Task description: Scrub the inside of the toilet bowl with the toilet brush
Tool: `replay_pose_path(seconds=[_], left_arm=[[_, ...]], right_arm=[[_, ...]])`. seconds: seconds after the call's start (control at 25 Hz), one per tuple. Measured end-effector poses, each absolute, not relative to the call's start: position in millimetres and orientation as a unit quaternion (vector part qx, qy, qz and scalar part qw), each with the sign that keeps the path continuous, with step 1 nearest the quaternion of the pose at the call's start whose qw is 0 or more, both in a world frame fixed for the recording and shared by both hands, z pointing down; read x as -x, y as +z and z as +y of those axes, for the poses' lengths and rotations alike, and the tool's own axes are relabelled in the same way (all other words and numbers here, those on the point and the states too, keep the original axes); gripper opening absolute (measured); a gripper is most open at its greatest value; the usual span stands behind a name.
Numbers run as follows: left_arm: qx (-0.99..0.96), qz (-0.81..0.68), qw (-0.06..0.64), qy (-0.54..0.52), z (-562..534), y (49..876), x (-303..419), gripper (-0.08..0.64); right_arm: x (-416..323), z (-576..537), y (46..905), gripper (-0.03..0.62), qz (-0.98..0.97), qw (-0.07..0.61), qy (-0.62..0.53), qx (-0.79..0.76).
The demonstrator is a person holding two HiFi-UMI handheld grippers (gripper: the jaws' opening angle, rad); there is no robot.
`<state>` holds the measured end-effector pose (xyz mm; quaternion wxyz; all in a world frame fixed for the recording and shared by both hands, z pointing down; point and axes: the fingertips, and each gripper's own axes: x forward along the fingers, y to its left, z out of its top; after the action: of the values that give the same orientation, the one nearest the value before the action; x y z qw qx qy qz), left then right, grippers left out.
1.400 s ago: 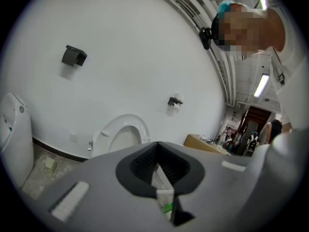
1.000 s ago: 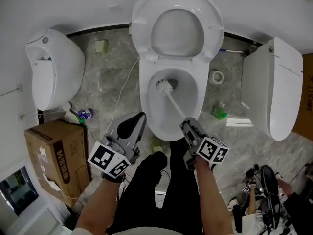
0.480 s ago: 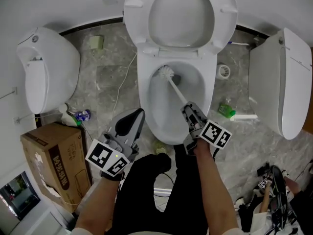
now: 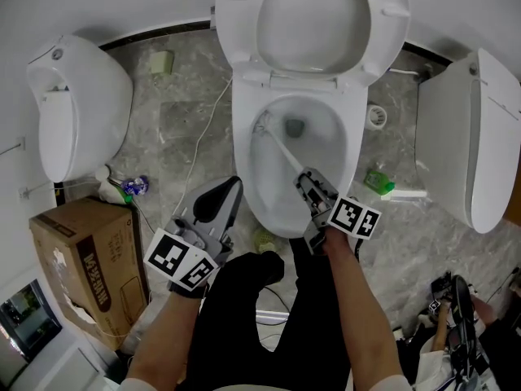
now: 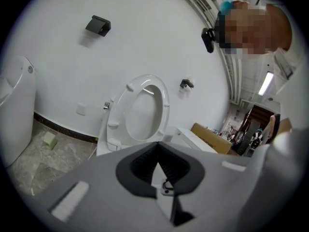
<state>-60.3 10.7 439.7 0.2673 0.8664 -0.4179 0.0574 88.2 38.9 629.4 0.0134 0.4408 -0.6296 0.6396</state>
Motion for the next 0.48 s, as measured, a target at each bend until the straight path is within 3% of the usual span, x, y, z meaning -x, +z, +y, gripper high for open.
replay_pose_path(seconds=[0.48], left_arm=[[-0.855, -0.431, 0.283, 0.058, 28.3, 433.6, 64.9, 0.003]], right_arm=[[-92.3, 68.3, 611.3, 0.164, -0.684, 0.148, 0.608, -0.375]])
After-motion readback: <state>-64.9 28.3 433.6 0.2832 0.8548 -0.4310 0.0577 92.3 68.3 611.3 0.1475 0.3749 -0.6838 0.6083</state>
